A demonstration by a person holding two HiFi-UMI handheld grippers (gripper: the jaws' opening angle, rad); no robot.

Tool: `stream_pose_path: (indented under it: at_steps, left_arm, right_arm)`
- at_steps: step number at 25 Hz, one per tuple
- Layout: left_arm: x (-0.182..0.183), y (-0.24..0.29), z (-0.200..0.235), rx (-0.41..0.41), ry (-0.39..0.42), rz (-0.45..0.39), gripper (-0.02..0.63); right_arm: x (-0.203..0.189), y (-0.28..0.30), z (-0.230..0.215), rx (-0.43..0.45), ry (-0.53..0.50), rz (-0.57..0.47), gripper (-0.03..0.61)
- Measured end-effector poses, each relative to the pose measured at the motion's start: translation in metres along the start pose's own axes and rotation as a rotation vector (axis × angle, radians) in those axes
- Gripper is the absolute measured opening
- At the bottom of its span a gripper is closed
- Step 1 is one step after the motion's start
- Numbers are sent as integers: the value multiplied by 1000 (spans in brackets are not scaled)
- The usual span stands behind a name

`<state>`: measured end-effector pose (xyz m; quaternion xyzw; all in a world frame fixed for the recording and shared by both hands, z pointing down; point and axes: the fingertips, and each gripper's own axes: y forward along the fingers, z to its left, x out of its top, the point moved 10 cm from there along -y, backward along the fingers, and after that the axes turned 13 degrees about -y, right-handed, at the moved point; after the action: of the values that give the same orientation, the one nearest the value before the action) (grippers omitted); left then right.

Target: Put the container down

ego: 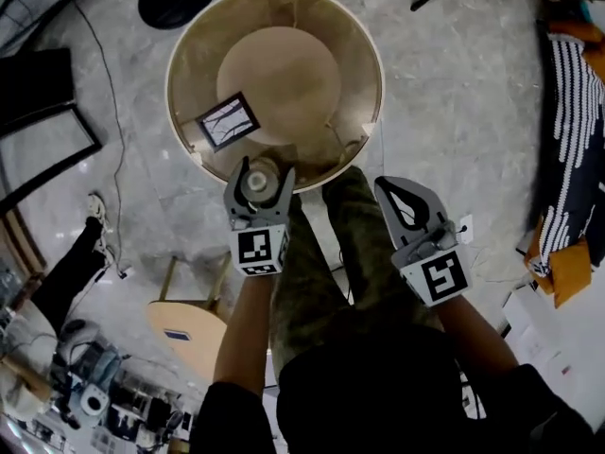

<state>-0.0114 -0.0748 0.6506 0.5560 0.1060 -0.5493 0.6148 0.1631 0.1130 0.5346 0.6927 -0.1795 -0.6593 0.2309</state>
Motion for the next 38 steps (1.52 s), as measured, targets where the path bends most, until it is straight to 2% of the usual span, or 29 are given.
stream_pose_path:
  at_steps: [6, 11, 19, 25, 38]
  left_arm:
    - [-55, 48, 48, 58, 18, -13, 348]
    - [-82, 78, 72, 5, 28, -27, 348]
    - [-116, 119, 97, -60, 44, -74, 348]
    - [-126, 126, 99, -65, 80, -82, 348]
    - [-140, 130, 102, -85, 178, -75, 348]
  right_arm:
    - [-49, 36, -5, -102, 52, 18, 21]
    - [-73, 74, 8, -142, 116, 5, 21]
    - [-92, 136, 38, -75, 102, 54, 21]
    - [-95, 147, 52, -9, 70, 81, 21]
    - [-96, 161, 61, 33, 83, 86, 21]
